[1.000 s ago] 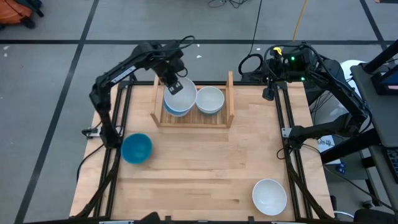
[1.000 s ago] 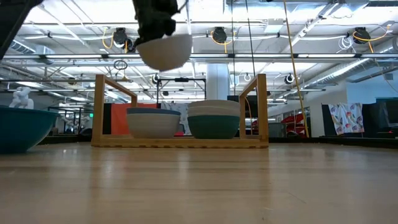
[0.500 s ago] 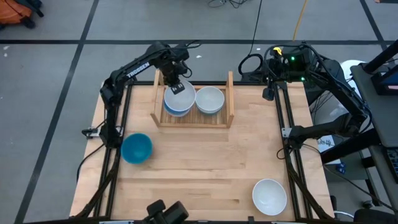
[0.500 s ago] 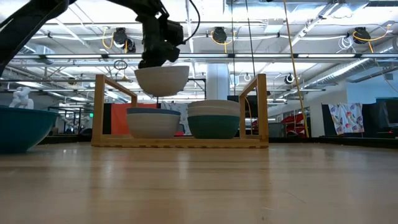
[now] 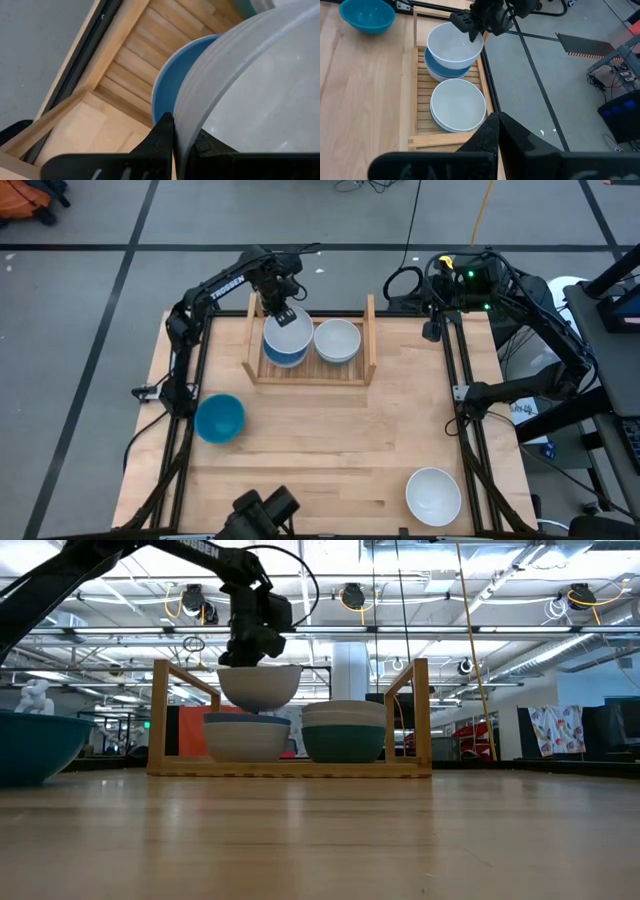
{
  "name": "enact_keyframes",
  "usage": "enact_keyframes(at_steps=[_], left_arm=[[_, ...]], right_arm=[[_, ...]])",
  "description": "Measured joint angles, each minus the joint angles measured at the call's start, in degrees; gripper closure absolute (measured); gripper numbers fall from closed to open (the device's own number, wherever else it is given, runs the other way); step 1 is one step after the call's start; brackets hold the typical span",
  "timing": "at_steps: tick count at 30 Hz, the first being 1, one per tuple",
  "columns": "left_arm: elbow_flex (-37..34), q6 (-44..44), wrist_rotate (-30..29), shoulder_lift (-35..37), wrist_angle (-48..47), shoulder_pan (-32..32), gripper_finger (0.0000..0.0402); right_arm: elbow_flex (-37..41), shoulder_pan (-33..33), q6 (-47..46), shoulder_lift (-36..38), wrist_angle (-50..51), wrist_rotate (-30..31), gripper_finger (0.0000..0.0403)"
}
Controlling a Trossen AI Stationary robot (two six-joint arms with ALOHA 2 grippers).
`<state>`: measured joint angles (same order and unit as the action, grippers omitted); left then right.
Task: Place and stack bowls onto a shelf
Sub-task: Stack the white bowl on the right blue bowl on the shelf
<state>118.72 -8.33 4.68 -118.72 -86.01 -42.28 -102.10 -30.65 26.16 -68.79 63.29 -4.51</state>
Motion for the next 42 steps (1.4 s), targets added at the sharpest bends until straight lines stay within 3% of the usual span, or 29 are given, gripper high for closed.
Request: enact_keyframes(at_steps=[10, 26, 42], left_arm=[[-0.7, -0.8, -0.4, -2.3, -1.3, -0.7, 0.0398], [-10.6, -4.2, -1.1, -2.1, 1.0, -0.5, 0.0398], [-10.8, -3.2, -2.6, -2.1, 7.1, 1.6, 0.0378]], right_arm=[[0.0, 0.0, 0.0, 0.0, 0.0, 0.0, 0.0403], [0.0, 0.0, 1.0, 0.0, 0.0, 0.0, 0.0403], [0.0, 0.0, 1.1, 0.0, 0.0, 0.0, 0.0403]])
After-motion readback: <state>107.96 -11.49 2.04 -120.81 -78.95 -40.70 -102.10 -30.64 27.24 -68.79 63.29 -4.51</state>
